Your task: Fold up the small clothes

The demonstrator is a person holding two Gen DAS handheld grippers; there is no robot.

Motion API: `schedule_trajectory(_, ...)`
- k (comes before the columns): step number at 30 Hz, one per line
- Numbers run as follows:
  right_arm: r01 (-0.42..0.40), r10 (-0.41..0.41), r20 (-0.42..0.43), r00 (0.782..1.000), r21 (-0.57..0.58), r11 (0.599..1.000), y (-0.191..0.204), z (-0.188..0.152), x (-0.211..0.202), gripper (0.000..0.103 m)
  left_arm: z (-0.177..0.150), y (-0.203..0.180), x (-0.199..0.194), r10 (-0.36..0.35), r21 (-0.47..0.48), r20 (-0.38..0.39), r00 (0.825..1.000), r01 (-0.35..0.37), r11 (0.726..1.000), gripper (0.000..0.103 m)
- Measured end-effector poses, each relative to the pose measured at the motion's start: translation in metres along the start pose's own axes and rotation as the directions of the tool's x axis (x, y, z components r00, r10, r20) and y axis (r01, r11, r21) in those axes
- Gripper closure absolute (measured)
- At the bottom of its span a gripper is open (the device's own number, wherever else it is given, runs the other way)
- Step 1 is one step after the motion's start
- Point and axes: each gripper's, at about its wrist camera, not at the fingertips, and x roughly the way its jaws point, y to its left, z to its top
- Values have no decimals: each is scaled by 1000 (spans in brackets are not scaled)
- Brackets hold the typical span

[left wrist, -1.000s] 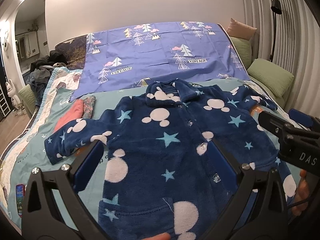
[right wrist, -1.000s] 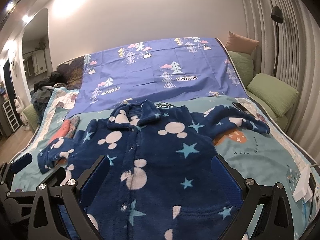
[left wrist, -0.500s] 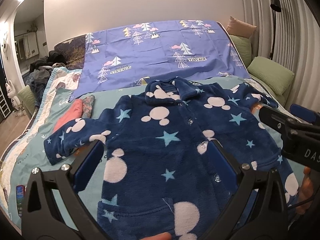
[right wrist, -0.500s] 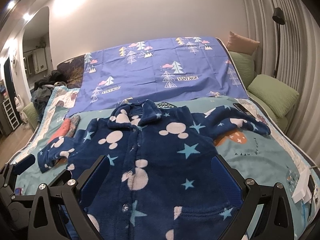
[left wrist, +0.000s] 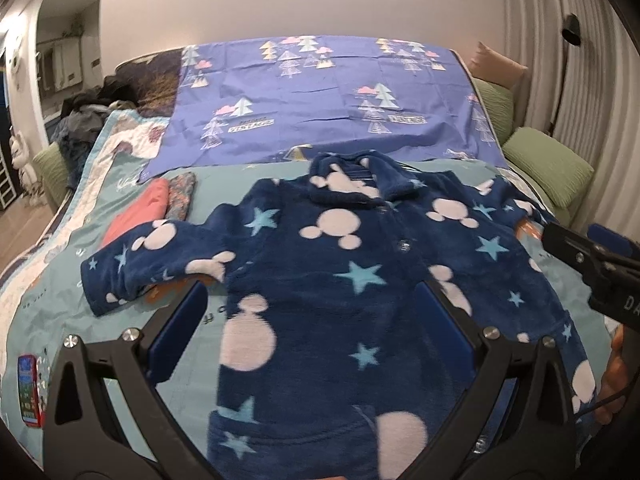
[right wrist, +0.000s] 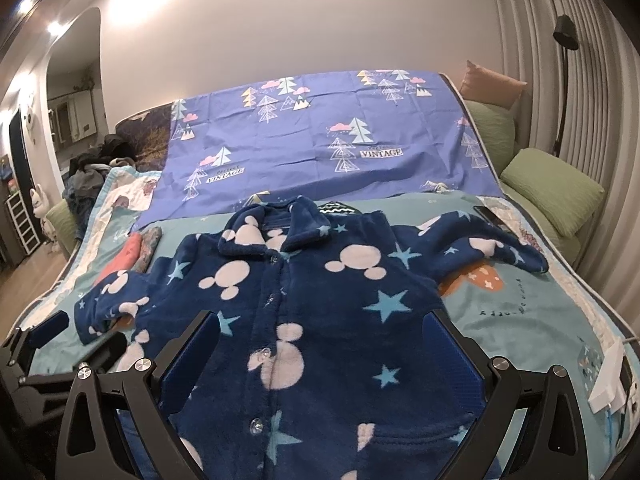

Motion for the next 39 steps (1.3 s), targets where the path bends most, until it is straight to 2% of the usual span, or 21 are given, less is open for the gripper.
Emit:
schedule_trajectory(6, -2, 2, -40, 999, -9, 1000, 7, -2, 20, 0, -2, 32, 20, -20, -73, -50, 999, 16, 997, 1)
schedule_trajectory(10, -13, 12, -79, 997, -14, 1000, 10, -6, 34, 0, -6, 70, 43, -39, -163, -106, 994, 21, 986, 2)
schedule_trajectory(13, -17, 16, -108, 994, -10, 1000, 10, -9, 43, 0, -13, 111, 62, -49, -278, -148, 988, 6, 961, 4)
schedule_trajectory(15, -18, 17, -126, 992, -8, 1000, 10, -10, 49, 0, -21, 143, 74, -55, -366, -167, 984, -10, 930, 6)
schedule_trajectory(18, -18, 17, -150, 989, -8, 1000, 12, -11, 56, 0, -34, 192, 96, -60, -510, -202, 977, -53, 859, 17)
schedule_trajectory(20, -18, 16, -162, 987, -10, 1000, 14, -12, 60, 0, -44, 222, 111, -83, -601, -222, 971, -70, 796, 21)
schedule_trajectory(21, -18, 16, -168, 986, -12, 1000, 15, -13, 62, 0, -49, 237, 119, -107, -649, -226, 968, -67, 758, 22)
schedule_trajectory(23, -19, 16, -181, 983, -16, 1000, 16, -14, 66, 0, -57, 262, 131, -127, -712, -221, 967, -71, 699, 23)
schedule_trajectory(26, -20, 16, -195, 981, -19, 1000, 17, -17, 70, 0, -73, 300, 144, -110, -786, -236, 965, -124, 605, 23)
schedule_trajectory(28, -16, 13, -204, 979, -14, 1000, 17, -18, 73, 0, -85, 317, 153, -145, -843, -222, 964, -115, 526, 23)
schedule_trajectory(29, -16, 13, -209, 978, -9, 1000, 16, -18, 75, 0, -97, 327, 160, -184, -889, -183, 966, -83, 450, 23)
schedule_trajectory(31, -17, 17, -219, 976, 2, 1000, 16, -19, 80, 0, -111, 335, 171, -225, -935, -128, 966, -42, 352, 23)
schedule_trajectory(33, -18, 19, -231, 973, 6, 1000, 17, -20, 85, 0, -121, 340, 183, -228, -959, -100, 968, -33, 280, 23)
schedule_trajectory(36, -28, 27, -248, 968, 0, 1000, 20, -20, 89, 0, -127, 349, 195, -178, -977, -73, 981, -34, 211, 23)
schedule_trajectory(38, -32, 27, -247, 969, -15, 999, 23, -20, 90, 0, -125, 356, 199, -125, -982, -67, 990, -43, 186, 27)
schedule_trajectory(39, -30, 23, -244, 970, -24, 999, 24, -20, 90, 0, -125, 361, 202, -107, -982, -70, 992, -49, 185, 31)
